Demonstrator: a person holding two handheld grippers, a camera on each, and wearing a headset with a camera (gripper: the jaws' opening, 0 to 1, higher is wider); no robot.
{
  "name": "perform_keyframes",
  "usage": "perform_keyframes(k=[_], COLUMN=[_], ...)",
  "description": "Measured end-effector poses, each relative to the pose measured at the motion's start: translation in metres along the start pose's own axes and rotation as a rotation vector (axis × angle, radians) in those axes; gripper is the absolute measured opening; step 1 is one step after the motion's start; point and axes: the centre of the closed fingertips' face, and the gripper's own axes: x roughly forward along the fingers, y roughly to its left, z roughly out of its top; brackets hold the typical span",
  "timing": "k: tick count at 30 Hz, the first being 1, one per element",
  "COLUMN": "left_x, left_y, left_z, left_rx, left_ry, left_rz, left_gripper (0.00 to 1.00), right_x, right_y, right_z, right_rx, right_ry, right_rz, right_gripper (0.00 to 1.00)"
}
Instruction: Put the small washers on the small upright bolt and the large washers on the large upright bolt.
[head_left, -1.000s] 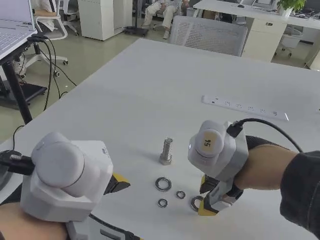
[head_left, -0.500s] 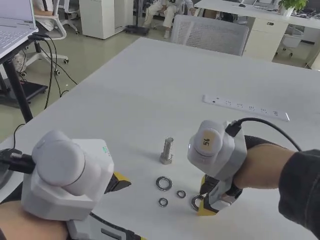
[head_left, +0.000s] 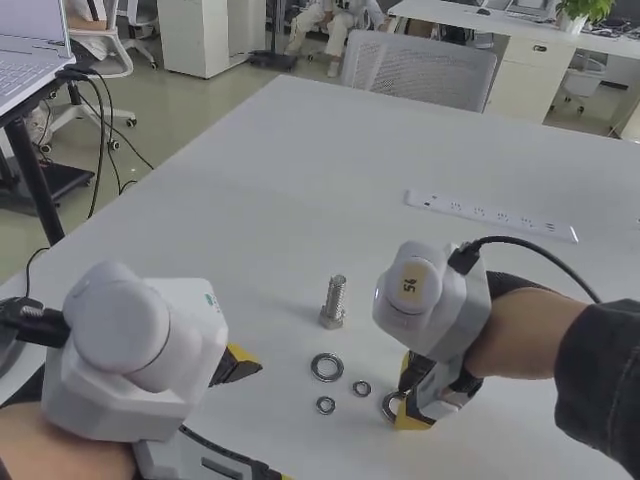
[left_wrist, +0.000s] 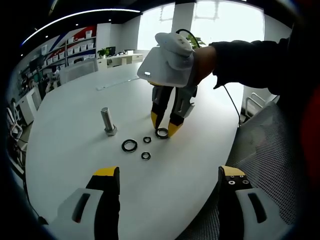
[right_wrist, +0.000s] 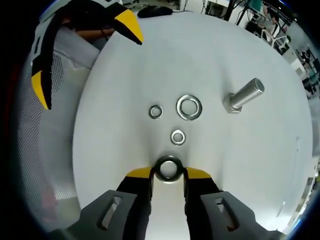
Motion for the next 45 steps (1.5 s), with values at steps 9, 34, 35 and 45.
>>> perform_keyframes(k=[9, 34, 35, 45], left_x=[0.000, 0.000, -0.001, -0.001], left_y=[0.000, -0.002, -0.002, -0.001], left_z=[0.000, 0.004, 0.004, 0.005], left_rx=[0.001, 0.013, 0.013, 0.013], left_ry=[0.000, -0.016, -0.017, -0.025], left_rz=[-0.001, -0.009, -0.009, -0.003], left_gripper=[0.80, 0.80, 0.80, 0.80], right_x=[-0.001, -0.060, -0.064, -0.094], right_y=[0.001, -0.006, -0.008, -0.021], right_z=[0.001, 0.014, 0.016, 0.038], right_rx=[-0.002, -0.036, -0.042, -0.092], right_ry=[0.006, -0.004, -0.004, -0.019], right_rz=[0.010, -0.024, -0.033, -0.067], right_gripper=[0.25, 0.25, 0.25, 0.25])
